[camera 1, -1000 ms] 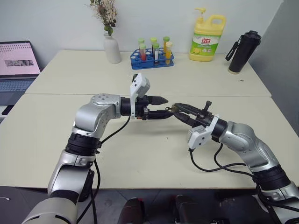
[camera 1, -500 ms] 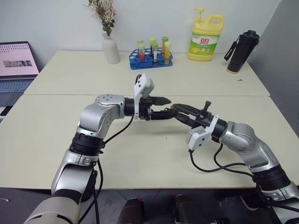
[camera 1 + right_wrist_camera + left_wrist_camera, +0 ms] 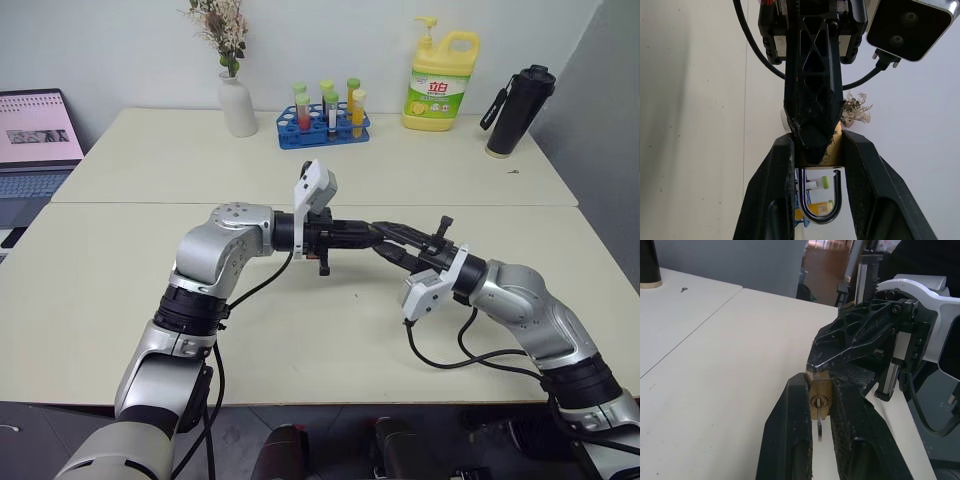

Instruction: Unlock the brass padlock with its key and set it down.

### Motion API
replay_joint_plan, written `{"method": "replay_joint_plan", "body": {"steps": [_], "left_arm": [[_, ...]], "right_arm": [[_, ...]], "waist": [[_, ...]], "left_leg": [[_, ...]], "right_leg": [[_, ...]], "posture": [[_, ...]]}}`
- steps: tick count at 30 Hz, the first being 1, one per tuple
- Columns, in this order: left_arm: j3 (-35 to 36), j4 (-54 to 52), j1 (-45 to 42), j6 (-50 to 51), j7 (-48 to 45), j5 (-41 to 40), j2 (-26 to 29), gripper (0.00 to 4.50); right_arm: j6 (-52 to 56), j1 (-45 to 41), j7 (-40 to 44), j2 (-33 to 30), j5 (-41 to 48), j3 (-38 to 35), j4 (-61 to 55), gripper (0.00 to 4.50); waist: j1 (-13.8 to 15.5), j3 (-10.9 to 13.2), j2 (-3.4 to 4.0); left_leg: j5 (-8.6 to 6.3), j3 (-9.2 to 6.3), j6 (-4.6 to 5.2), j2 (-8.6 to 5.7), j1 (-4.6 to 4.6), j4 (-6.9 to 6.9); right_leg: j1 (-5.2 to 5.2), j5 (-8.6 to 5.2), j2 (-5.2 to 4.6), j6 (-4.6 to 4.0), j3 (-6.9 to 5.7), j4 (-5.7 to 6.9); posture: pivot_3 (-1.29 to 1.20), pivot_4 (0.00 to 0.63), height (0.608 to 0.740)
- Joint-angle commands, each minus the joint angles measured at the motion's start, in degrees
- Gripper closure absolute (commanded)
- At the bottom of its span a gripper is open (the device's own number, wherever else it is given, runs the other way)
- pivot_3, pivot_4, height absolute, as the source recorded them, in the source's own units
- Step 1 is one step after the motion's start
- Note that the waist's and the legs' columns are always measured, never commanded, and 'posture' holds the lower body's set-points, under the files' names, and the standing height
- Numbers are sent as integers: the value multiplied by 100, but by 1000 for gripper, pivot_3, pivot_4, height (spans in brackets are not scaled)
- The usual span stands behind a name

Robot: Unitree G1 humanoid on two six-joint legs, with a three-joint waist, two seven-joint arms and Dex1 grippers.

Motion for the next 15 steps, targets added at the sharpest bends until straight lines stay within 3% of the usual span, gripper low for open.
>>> {"method": "replay_joint_plan", "body": {"steps": [1,2,10,15], "left_arm": [[37,-69,-37,-157,87,58,-18,4321],[36,-58,-28,-176,74,70,-3,4321],[83,27,18,-212,50,68,43,4321],[9,39,39,-291,47,118,1,4321]], "right_arm": [[-62,7,28,2,156,-33,-187,3564],[-29,29,57,-9,220,-56,-184,3564],[604,490,709,-555,927,-421,-123,742],[951,865,1099,-788,1500,-623,-348,704]], "waist": [[0,0,0],[0,0,0],[2,0,0],[5,0,0]], "left_leg": [[0,-1,0,0,0,0],[0,-1,0,0,0,0],[0,0,0,-2,0,0],[-1,-2,1,-1,0,0]], "right_leg": [[0,0,0,0,0,0],[0,0,0,0,0,0],[2,0,-1,0,-1,-2],[4,-1,-1,1,0,-2]], "posture": [[0,150,740],[0,150,740],[0,150,740],[0,150,740]]}}
